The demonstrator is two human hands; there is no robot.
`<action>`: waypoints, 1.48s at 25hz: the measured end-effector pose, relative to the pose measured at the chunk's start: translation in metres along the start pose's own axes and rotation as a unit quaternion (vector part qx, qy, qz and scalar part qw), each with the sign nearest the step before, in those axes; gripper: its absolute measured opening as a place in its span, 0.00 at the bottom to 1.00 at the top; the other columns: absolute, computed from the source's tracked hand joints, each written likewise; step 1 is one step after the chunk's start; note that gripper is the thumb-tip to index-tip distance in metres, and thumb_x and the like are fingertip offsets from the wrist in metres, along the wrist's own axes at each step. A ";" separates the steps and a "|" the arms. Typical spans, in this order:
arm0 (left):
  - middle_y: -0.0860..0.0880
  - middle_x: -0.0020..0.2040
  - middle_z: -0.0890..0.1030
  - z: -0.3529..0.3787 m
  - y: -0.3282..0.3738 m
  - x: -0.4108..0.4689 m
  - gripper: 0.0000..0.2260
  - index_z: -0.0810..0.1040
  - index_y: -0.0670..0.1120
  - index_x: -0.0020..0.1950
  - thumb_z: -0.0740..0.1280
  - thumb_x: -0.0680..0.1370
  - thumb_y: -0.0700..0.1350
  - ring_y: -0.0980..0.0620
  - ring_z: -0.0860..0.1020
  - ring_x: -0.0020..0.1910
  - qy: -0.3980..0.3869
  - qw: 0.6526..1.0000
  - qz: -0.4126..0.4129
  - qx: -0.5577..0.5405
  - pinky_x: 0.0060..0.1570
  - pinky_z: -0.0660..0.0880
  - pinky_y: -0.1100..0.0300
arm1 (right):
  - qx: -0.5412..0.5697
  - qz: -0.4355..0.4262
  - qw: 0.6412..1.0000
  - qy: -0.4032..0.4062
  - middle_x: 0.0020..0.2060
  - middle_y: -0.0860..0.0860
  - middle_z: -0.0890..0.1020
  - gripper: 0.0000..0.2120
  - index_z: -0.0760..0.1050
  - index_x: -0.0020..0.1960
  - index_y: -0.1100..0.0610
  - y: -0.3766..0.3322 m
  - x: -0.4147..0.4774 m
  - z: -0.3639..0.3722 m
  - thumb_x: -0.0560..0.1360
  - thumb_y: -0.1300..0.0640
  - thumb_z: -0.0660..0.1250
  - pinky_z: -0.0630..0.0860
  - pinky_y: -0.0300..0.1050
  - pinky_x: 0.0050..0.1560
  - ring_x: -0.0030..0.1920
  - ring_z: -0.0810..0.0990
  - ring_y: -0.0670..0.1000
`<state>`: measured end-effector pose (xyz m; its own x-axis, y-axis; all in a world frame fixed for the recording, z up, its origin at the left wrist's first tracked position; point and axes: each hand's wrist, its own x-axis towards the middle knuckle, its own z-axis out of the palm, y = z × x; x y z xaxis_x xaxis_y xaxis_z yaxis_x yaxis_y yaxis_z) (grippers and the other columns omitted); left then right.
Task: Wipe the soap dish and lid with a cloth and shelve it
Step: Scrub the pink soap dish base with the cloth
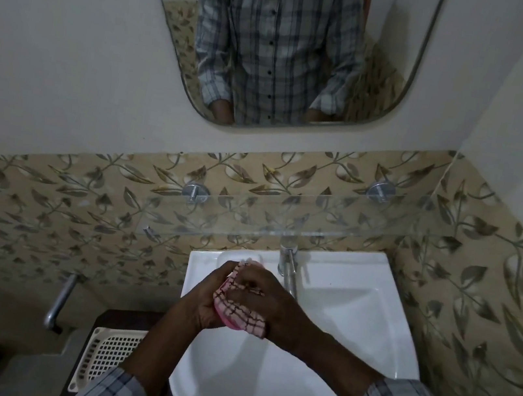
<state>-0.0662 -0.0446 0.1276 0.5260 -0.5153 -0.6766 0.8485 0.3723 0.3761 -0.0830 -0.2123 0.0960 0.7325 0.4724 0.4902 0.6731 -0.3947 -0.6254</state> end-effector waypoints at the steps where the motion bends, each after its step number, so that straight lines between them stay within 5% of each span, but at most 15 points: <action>1: 0.37 0.46 0.84 0.002 -0.001 0.000 0.17 0.82 0.36 0.51 0.72 0.69 0.47 0.40 0.83 0.45 0.000 1.000 -0.002 -0.009 0.51 0.79 0.50 | -0.039 -0.017 0.999 0.020 0.61 0.53 0.80 0.12 0.80 0.62 0.52 0.004 -0.001 0.001 0.79 0.59 0.67 0.69 0.59 0.69 0.65 0.75 0.51; 3: 0.37 0.49 0.83 0.003 -0.001 -0.001 0.17 0.80 0.38 0.56 0.68 0.71 0.46 0.40 0.81 0.47 0.018 0.999 0.007 -0.031 0.52 0.78 0.49 | -0.117 -0.045 0.990 0.063 0.56 0.54 0.84 0.11 0.82 0.58 0.55 0.010 0.001 0.000 0.78 0.58 0.67 0.72 0.61 0.64 0.61 0.78 0.54; 6: 0.39 0.44 0.84 0.002 -0.004 0.005 0.15 0.80 0.38 0.52 0.65 0.75 0.48 0.43 0.83 0.43 0.020 0.999 0.013 -0.045 0.47 0.81 0.53 | -0.092 -0.113 0.989 0.033 0.56 0.59 0.84 0.11 0.82 0.59 0.61 0.008 0.003 -0.006 0.78 0.60 0.68 0.75 0.56 0.64 0.60 0.81 0.58; 11: 0.36 0.49 0.80 -0.003 -0.006 0.015 0.20 0.79 0.37 0.59 0.62 0.76 0.51 0.40 0.77 0.50 0.054 0.994 0.089 -0.039 0.59 0.70 0.45 | -0.205 -0.037 0.976 0.054 0.47 0.57 0.85 0.17 0.83 0.56 0.60 -0.002 0.005 -0.005 0.68 0.64 0.76 0.83 0.48 0.44 0.45 0.83 0.58; 13: 0.37 0.49 0.84 -0.004 -0.006 0.016 0.20 0.84 0.38 0.53 0.65 0.74 0.53 0.40 0.80 0.49 0.063 0.991 0.117 -0.002 0.57 0.73 0.45 | -0.191 0.087 0.977 0.043 0.46 0.56 0.83 0.13 0.82 0.55 0.58 -0.009 0.012 -0.007 0.70 0.62 0.73 0.81 0.46 0.42 0.46 0.83 0.57; 15: 0.38 0.49 0.85 -0.003 -0.012 0.017 0.19 0.86 0.41 0.51 0.65 0.75 0.55 0.41 0.83 0.47 0.085 0.984 0.147 0.054 0.50 0.79 0.48 | -0.138 0.325 0.936 0.013 0.47 0.57 0.83 0.08 0.81 0.51 0.59 -0.013 0.020 -0.007 0.73 0.59 0.69 0.79 0.46 0.45 0.49 0.83 0.58; 17: 0.36 0.55 0.84 -0.003 -0.016 0.021 0.22 0.82 0.41 0.59 0.62 0.79 0.56 0.38 0.82 0.53 0.124 0.974 0.170 0.080 0.53 0.80 0.46 | -0.026 0.481 0.874 -0.063 0.47 0.58 0.84 0.10 0.79 0.51 0.62 -0.006 0.025 -0.007 0.72 0.57 0.69 0.80 0.47 0.45 0.48 0.84 0.58; 19: 0.33 0.62 0.80 -0.003 -0.014 0.025 0.24 0.76 0.40 0.66 0.59 0.81 0.57 0.35 0.78 0.61 0.135 0.972 0.177 0.077 0.63 0.74 0.41 | 0.143 0.537 0.830 -0.047 0.45 0.58 0.86 0.10 0.81 0.50 0.62 -0.004 0.030 -0.014 0.70 0.60 0.71 0.84 0.50 0.47 0.46 0.86 0.58; 21: 0.34 0.59 0.81 -0.001 -0.009 0.025 0.23 0.76 0.40 0.65 0.60 0.80 0.57 0.36 0.78 0.58 0.127 0.976 0.163 0.064 0.62 0.74 0.41 | 0.099 0.503 0.857 0.041 0.44 0.57 0.87 0.08 0.83 0.50 0.60 0.000 0.030 -0.021 0.71 0.61 0.70 0.83 0.47 0.47 0.46 0.86 0.57; 23: 0.37 0.51 0.83 0.001 -0.007 0.025 0.21 0.79 0.40 0.60 0.61 0.80 0.55 0.39 0.79 0.50 0.103 0.985 0.134 0.035 0.56 0.74 0.45 | -0.008 0.343 0.931 0.126 0.47 0.56 0.86 0.10 0.82 0.52 0.59 0.002 0.024 -0.020 0.72 0.63 0.69 0.78 0.42 0.48 0.49 0.84 0.56; 25: 0.38 0.49 0.84 0.003 -0.005 0.023 0.18 0.80 0.39 0.57 0.60 0.81 0.52 0.41 0.80 0.49 0.073 0.992 0.106 -0.002 0.56 0.74 0.47 | 0.007 0.126 0.988 0.092 0.54 0.57 0.84 0.14 0.81 0.57 0.60 -0.004 0.008 -0.011 0.72 0.63 0.70 0.76 0.42 0.57 0.56 0.81 0.55; 28: 0.37 0.51 0.83 0.004 0.001 0.019 0.17 0.82 0.36 0.55 0.64 0.77 0.48 0.41 0.82 0.50 0.064 0.997 0.049 0.002 0.59 0.75 0.48 | -0.084 -0.060 0.994 0.018 0.57 0.61 0.83 0.14 0.82 0.58 0.64 0.015 0.000 -0.017 0.73 0.66 0.73 0.74 0.51 0.66 0.60 0.80 0.59; 30: 0.36 0.54 0.81 0.002 0.003 0.017 0.19 0.80 0.35 0.58 0.65 0.76 0.48 0.39 0.79 0.52 0.067 0.997 0.047 -0.013 0.58 0.75 0.45 | -0.150 -0.017 0.987 0.046 0.52 0.62 0.85 0.13 0.83 0.54 0.65 0.026 0.005 -0.028 0.70 0.69 0.75 0.78 0.56 0.60 0.56 0.82 0.61; 35: 0.36 0.51 0.81 0.006 0.005 0.025 0.24 0.75 0.38 0.64 0.60 0.79 0.55 0.39 0.76 0.51 0.147 0.978 0.138 -0.048 0.56 0.73 0.45 | -0.132 0.061 0.987 0.073 0.42 0.58 0.83 0.10 0.82 0.46 0.64 -0.012 -0.024 -0.003 0.67 0.69 0.67 0.79 0.46 0.43 0.43 0.80 0.61; 37: 0.38 0.53 0.79 0.008 -0.004 0.030 0.24 0.74 0.40 0.67 0.58 0.80 0.57 0.40 0.77 0.52 0.195 0.962 0.189 -0.036 0.56 0.74 0.47 | -0.035 0.219 0.972 0.072 0.37 0.58 0.83 0.05 0.81 0.41 0.64 -0.031 -0.020 0.009 0.69 0.67 0.66 0.81 0.50 0.39 0.39 0.83 0.62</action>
<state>-0.0532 -0.0672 0.1113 0.7219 -0.0095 -0.6919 0.5880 0.5355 0.6062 -0.1191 -0.2028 0.1003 0.9541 0.1339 0.2681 0.2942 -0.5882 -0.7533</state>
